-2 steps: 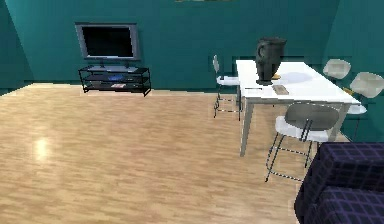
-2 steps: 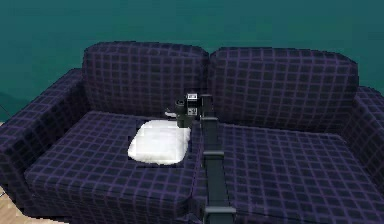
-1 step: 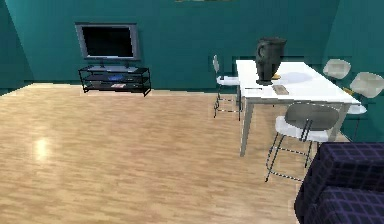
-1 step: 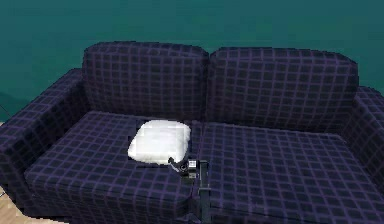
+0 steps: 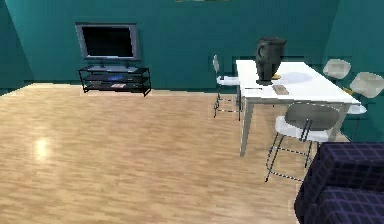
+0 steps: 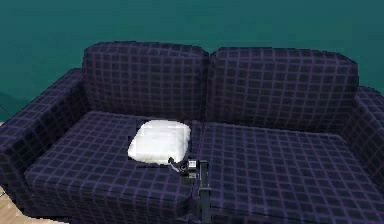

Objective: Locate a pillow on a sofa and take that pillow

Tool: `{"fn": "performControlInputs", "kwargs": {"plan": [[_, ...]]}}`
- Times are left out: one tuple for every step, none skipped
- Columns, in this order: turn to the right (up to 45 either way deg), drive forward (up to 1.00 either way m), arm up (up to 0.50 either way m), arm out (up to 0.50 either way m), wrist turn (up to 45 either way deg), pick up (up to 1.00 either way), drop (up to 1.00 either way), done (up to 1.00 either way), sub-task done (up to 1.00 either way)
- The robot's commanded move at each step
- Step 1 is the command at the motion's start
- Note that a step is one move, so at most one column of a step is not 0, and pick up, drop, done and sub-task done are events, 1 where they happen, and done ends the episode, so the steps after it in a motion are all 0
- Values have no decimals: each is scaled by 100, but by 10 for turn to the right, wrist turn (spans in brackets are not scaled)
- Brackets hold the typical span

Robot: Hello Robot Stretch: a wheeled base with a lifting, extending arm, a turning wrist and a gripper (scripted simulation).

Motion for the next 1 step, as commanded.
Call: {"fn": "performControlInputs", "kwargs": {"plan": [[0, 0, 10, 0, 0, 0, 0, 0, 0]]}}
